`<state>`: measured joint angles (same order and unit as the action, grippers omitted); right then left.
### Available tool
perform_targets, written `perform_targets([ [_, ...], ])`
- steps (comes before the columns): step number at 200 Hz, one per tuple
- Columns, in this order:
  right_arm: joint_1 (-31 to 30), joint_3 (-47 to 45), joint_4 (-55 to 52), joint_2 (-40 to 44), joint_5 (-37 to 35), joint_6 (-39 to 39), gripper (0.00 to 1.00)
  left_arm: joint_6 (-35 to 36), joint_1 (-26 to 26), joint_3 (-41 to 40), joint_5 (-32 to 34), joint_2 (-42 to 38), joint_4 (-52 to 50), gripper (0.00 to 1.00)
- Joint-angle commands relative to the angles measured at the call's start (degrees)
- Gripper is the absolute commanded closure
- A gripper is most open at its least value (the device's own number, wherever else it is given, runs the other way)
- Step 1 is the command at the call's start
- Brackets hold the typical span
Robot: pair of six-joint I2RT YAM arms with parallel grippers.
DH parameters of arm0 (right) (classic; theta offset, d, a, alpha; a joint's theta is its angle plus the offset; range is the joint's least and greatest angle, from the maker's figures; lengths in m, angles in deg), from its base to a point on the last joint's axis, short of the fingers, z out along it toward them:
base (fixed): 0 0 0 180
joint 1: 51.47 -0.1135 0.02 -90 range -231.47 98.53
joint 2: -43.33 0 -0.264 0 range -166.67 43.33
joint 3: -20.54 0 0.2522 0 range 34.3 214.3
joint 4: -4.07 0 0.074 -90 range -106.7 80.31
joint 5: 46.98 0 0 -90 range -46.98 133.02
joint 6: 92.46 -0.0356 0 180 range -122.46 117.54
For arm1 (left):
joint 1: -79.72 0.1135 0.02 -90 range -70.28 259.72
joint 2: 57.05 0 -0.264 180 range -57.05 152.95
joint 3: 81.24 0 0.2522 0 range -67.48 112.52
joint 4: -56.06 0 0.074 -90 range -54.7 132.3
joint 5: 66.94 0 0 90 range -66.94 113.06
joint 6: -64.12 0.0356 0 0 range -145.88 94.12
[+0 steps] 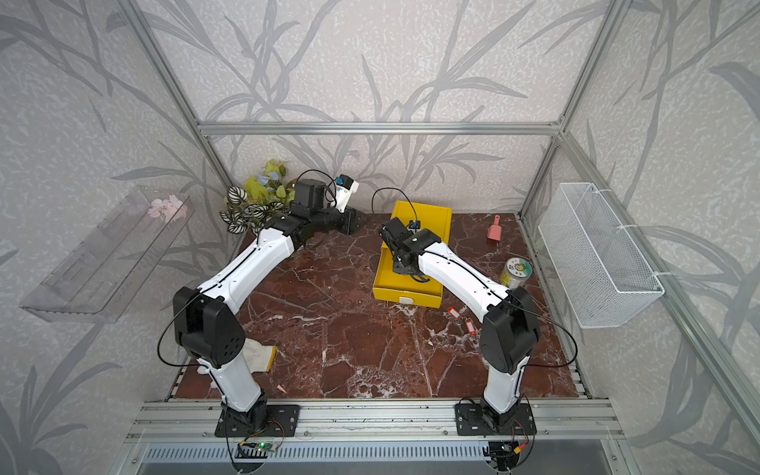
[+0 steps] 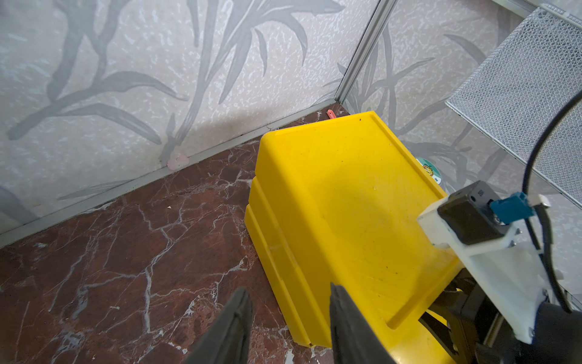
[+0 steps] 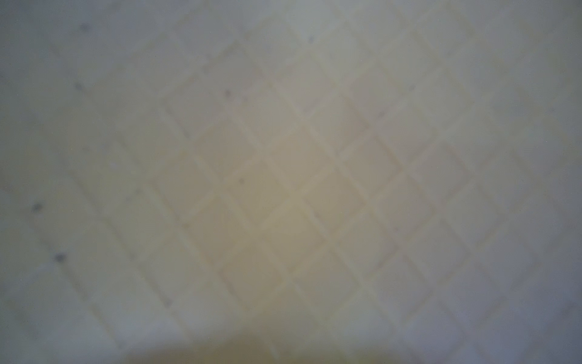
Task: Take the keys out of the drawer
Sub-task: Pick up the key from the drawer.
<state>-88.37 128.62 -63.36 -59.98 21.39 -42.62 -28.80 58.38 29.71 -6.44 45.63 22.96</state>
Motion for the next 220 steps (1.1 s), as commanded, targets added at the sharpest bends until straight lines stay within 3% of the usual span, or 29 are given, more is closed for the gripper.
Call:
perform_targets([
  [1, 0.6, 0.2, 2.8, -0.3, -2.1, 0.8, 0.83, 1.2, -0.3, 2.0, -0.7, 1.1, -1.1, 0.57],
  [83, 0.5, 0.5, 3.6, -0.7, -3.1, 1.1, 0.8, 1.2, -0.6, 2.3, -0.6, 1.4, -1.4, 0.57],
  [160, 0.5, -2.1, 6.3, 0.9, -4.0, 1.6, 0.97, 1.3, -0.9, 2.1, -0.5, 1.4, -2.0, 0.57],
  [220, 0.3, -4.1, 7.2, 5.1, -1.4, 3.2, 1.0, 1.7, -1.1, 2.3, 0.0, 1.4, -1.9, 0.57],
])
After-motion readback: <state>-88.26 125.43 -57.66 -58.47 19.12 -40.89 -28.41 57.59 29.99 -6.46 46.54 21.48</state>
